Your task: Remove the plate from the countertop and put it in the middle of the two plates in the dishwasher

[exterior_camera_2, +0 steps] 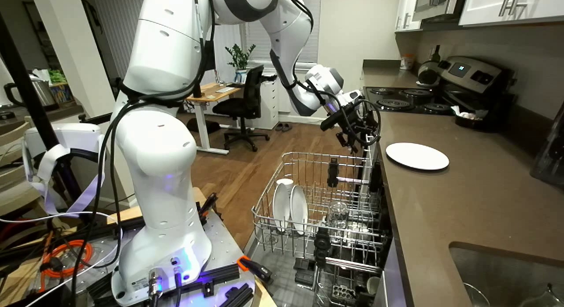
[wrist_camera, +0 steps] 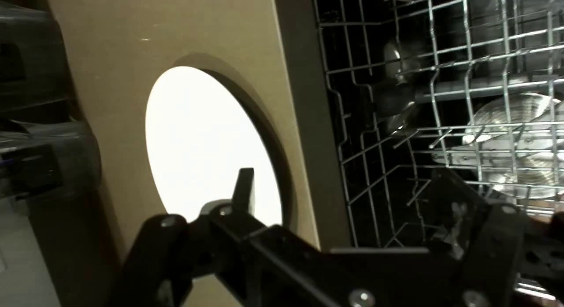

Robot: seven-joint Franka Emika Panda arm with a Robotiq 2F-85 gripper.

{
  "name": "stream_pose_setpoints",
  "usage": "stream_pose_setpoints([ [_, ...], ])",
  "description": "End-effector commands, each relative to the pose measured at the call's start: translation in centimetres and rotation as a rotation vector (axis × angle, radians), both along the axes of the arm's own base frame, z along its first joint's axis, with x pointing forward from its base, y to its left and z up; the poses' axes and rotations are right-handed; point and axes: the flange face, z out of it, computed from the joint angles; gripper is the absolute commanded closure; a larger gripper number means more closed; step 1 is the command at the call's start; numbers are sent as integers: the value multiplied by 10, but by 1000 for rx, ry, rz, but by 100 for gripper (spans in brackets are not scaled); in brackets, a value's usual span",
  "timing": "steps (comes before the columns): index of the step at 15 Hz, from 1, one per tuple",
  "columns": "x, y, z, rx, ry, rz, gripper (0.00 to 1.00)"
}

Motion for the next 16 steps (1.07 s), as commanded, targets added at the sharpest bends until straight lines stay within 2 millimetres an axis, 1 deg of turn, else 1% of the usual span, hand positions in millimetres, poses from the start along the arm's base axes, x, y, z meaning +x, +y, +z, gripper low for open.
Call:
stream_pose_setpoints([
  [1,33,-20,3,-44,-116,-29,0],
  [3,52,-32,4,-52,-122,-41,0],
  [6,71,-35,-1,-24,-79,-27,0],
  [11,85,-29,-17,-52,-72,-7,0],
  [15,93,-28,-21,-64,-77,-6,0],
  [16,93,-28,-21,-65,-69,-6,2],
])
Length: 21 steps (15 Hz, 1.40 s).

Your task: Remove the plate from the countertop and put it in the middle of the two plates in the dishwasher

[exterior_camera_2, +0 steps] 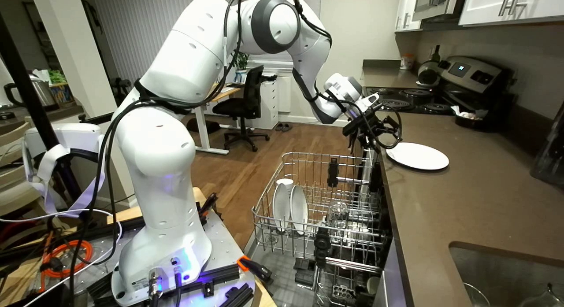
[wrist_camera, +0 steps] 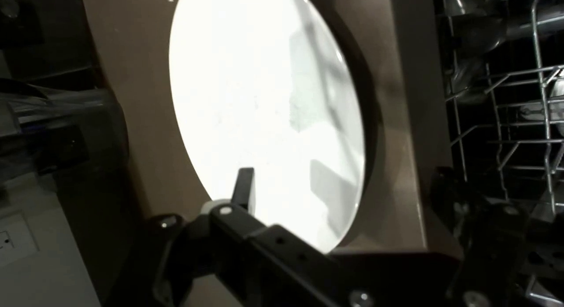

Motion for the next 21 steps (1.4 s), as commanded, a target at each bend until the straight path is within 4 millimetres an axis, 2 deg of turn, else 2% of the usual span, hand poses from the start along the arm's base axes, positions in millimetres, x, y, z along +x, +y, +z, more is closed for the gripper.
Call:
stream_pose_setpoints([
  [1,9,-2,2,-17,29,11,4],
  [2,9,-2,2,-15,45,14,0],
  [3,9,-3,2,-12,64,11,3],
  [4,10,-5,2,-6,85,1,0],
  [8,13,-19,6,37,182,-28,0],
  [14,17,-35,16,205,358,-21,0],
  [21,15,-30,30,353,430,1,0],
])
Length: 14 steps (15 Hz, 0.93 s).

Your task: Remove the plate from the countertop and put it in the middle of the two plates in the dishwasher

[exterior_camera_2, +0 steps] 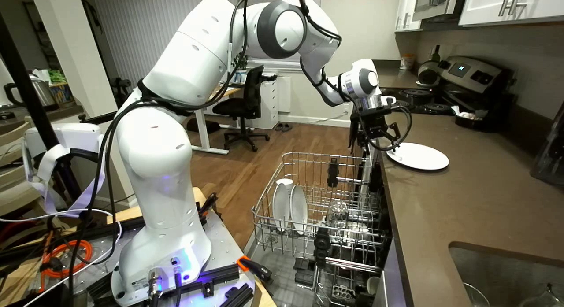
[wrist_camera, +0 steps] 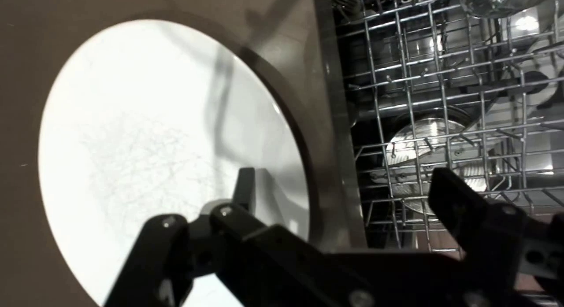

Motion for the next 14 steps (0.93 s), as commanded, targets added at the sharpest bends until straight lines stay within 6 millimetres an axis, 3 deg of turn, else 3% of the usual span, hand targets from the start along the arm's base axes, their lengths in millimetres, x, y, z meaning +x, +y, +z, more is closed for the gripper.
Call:
stream_pose_setpoints([
  [1,2,4,10,82,30,21,0],
  [14,5,-5,12,81,14,23,0],
])
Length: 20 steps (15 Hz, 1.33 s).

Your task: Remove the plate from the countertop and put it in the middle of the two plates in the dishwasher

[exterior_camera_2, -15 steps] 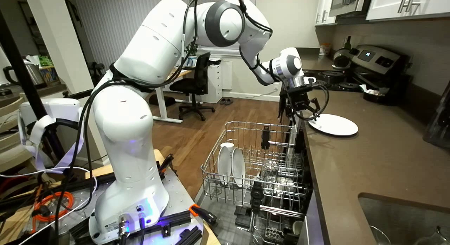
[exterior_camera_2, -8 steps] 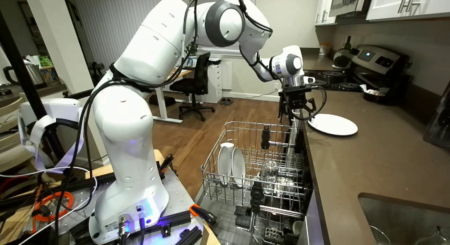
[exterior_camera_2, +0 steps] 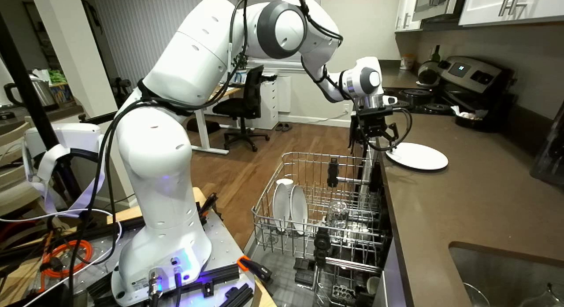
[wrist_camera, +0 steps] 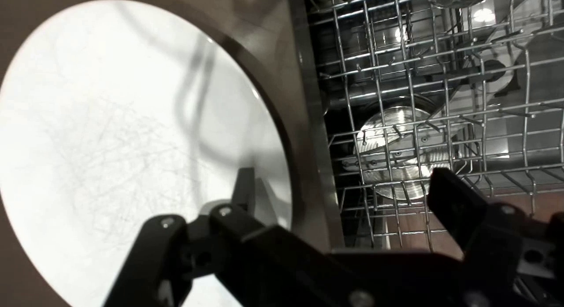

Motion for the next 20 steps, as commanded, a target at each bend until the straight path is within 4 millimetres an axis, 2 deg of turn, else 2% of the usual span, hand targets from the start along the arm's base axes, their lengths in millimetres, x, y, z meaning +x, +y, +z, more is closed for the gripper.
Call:
stream_pose_setpoints([
  [1,2,-4,5,-2,2,18,0],
  [9,-2,-4,-10,32,33,11,0],
  [20,-10,12,-9,53,40,30,0],
])
